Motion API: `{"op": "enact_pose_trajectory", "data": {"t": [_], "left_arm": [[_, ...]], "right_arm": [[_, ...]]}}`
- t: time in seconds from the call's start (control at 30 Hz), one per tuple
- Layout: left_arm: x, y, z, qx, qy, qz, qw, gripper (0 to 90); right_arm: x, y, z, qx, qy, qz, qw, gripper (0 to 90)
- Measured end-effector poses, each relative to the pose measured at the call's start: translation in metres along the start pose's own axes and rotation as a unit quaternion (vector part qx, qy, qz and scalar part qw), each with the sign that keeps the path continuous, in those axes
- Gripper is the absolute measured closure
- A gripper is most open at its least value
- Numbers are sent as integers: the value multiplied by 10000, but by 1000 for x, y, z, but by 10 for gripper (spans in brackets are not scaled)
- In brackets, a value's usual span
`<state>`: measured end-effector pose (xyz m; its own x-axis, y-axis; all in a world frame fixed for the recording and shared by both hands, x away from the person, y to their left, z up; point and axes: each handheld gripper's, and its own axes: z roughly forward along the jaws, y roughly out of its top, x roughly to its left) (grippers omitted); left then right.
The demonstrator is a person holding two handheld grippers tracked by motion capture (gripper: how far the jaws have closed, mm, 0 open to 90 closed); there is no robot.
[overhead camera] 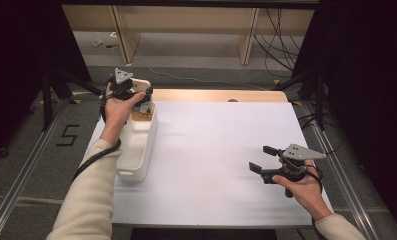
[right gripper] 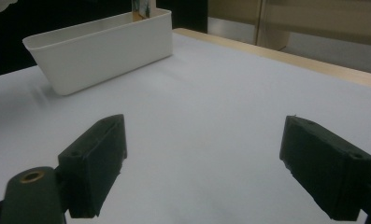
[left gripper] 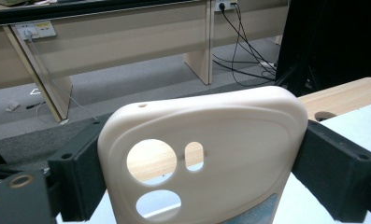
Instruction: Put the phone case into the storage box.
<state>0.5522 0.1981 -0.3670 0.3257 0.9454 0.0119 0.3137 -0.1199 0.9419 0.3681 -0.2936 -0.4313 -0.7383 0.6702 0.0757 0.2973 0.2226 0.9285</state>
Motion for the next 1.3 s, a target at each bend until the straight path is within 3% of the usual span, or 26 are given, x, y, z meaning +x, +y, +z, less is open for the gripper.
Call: {"op": "enact_pose_trajectory", "data": {"t": [0.47,1.3], "left_arm": [[2,0,2,-34,7,-138,9999,113],[4,1,10,-28,-63,-24,10000,113]], "right_arm": [[0,0,0,-12,9,-6,10000,157],[0,-1,1,-5,18,-6,10000,157]]}}
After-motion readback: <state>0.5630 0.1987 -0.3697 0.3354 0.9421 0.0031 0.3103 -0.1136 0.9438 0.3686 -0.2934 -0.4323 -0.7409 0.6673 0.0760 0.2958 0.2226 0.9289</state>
